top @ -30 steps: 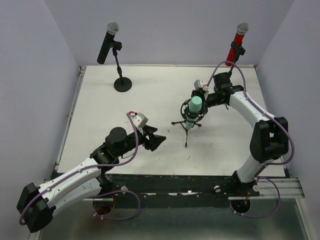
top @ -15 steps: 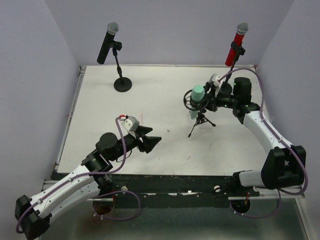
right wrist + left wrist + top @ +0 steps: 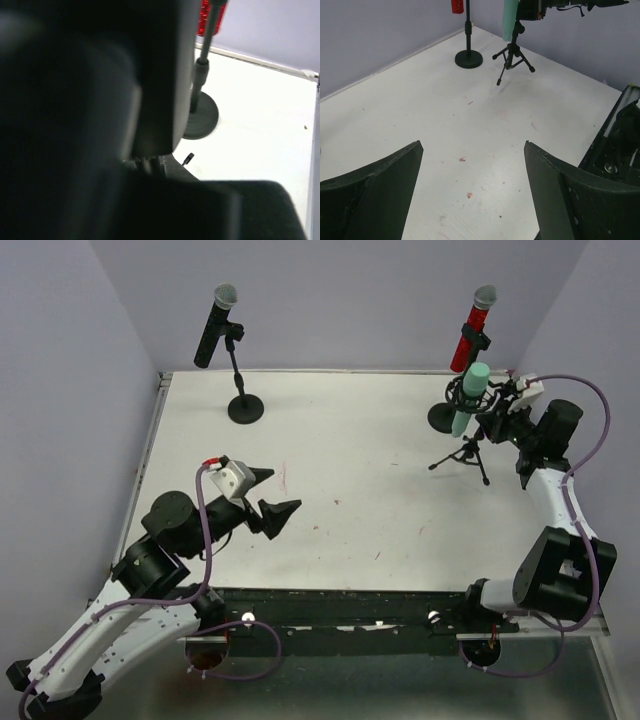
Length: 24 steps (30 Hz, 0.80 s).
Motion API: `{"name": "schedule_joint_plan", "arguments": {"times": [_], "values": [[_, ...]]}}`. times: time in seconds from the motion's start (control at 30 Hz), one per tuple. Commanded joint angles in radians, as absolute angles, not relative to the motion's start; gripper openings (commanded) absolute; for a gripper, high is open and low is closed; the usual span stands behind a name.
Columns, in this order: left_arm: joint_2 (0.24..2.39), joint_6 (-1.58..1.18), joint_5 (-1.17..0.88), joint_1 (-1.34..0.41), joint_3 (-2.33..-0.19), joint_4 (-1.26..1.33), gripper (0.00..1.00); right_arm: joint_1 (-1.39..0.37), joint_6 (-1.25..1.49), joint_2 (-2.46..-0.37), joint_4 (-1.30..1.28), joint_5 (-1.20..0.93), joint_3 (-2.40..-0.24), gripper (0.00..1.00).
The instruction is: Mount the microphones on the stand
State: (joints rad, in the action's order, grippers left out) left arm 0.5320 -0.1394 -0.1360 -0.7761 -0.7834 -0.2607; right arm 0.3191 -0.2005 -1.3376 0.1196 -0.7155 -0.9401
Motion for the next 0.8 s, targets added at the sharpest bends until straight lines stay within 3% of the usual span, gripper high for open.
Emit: {"name": "schedule_joint_plan", "arguments": {"times": [0.0,0.23,0.43,0.6,0.77], "values": [[0.503,0.070,-0.020,-0.772,-0.801,-0.446,0.91,0.357,-0.091,-1.390,0.346,-0.634,-0.930,0.08],[0.405,0.048,-0.035,-0.735,-0.618,-0.383,0.94,0.388,-0.043,-1.457,0.482,-0.611,-0.905,0.10],[0.365,0.041,-0.028,-0.726,-0.601,-0.379,0.97,0.393,-0.058,-1.482,0.528,-0.610,-0.867,0.15],[0.365,0.037,-0.037,-0.713,-0.601,-0.380,0.97,0.419,-0.058,-1.482,0.520,-0.661,-0.853,0.35],[0.362,0.037,-0.043,-0.710,-0.603,-0.380,0.97,0.439,-0.051,-1.468,0.512,-0.713,-0.841,0.48]]}}
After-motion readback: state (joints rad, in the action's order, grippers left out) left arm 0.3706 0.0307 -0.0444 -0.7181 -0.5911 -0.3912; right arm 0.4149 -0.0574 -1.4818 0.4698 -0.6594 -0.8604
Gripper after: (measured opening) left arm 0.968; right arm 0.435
